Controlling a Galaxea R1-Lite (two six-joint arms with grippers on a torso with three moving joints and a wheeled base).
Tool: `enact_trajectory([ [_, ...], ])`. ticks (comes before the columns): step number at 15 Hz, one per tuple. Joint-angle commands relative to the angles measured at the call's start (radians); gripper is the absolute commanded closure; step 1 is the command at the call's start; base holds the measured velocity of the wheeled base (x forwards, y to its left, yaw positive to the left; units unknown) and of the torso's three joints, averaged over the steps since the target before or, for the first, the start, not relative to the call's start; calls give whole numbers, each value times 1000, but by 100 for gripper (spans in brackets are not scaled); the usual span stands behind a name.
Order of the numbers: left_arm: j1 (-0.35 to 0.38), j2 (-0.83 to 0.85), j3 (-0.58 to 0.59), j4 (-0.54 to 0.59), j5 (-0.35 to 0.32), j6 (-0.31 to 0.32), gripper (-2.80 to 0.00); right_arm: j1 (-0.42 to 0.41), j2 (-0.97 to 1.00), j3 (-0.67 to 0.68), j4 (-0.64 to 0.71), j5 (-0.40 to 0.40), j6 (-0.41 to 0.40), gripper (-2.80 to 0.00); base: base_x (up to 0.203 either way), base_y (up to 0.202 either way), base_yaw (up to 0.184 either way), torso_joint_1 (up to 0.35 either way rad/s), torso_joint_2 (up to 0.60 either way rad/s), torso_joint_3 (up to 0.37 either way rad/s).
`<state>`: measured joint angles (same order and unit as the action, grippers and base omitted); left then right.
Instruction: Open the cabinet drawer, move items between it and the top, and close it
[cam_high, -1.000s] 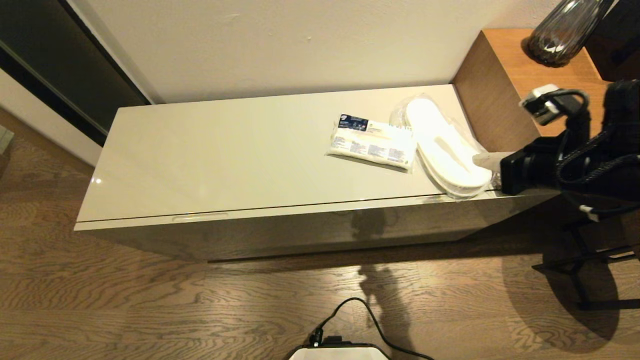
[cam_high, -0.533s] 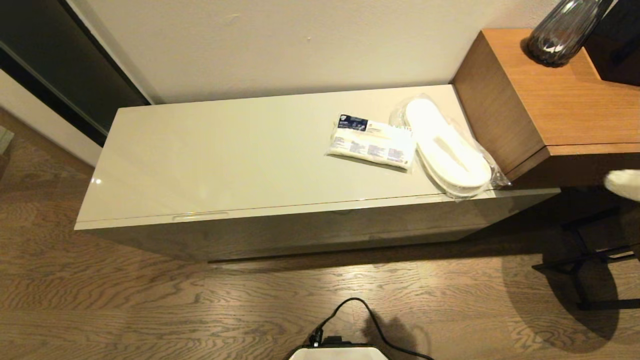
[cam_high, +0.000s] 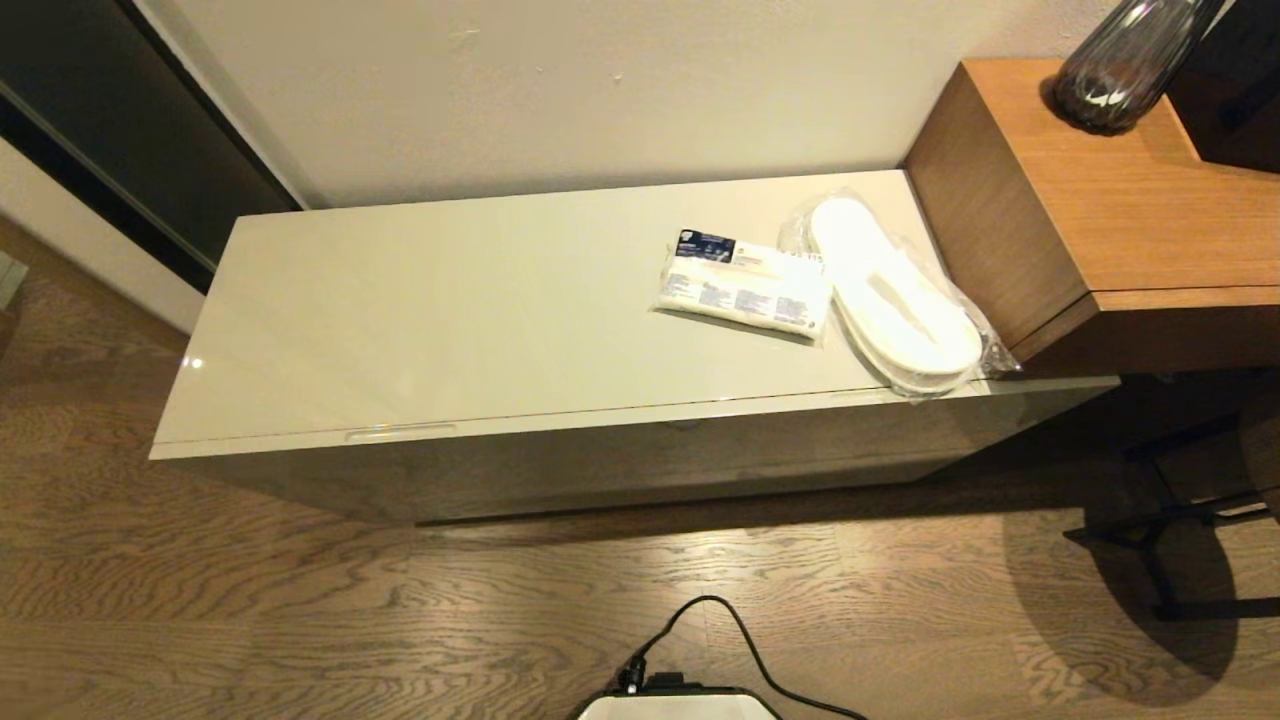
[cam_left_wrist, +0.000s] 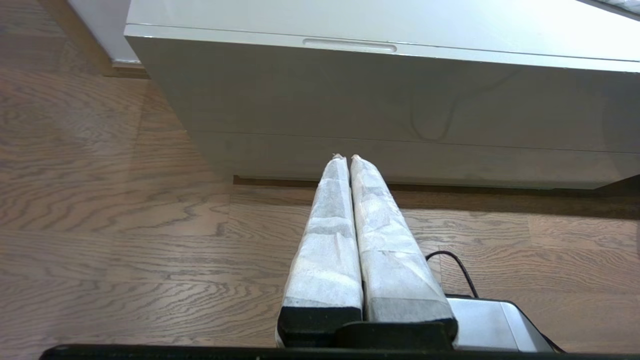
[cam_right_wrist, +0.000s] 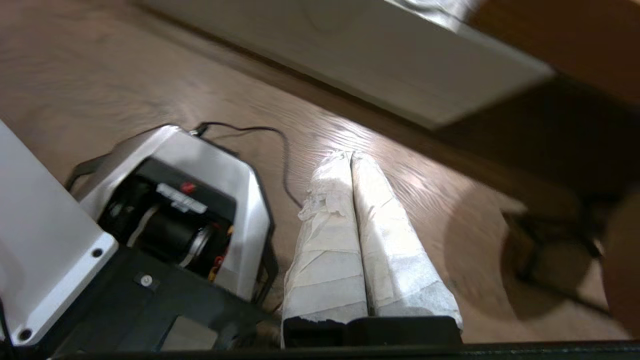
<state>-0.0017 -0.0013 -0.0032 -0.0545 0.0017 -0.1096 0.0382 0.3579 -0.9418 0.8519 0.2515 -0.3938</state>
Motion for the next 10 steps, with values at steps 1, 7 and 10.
enact_trajectory([
  [1, 0, 1, 0, -1, 0, -1, 0, -60, -154, 60, 13, -6, 56, 0, 0, 0, 0, 0, 0, 0],
  [7, 0, 1, 0, -1, 0, -1, 0, -51, -321, 410, -118, -121, 527, 0, 0, 0, 0, 0, 0, 0],
  [10, 0, 1, 0, -1, 0, -1, 0, -48, -347, 689, -460, -291, 504, 0, 0, 0, 0, 0, 0, 0],
])
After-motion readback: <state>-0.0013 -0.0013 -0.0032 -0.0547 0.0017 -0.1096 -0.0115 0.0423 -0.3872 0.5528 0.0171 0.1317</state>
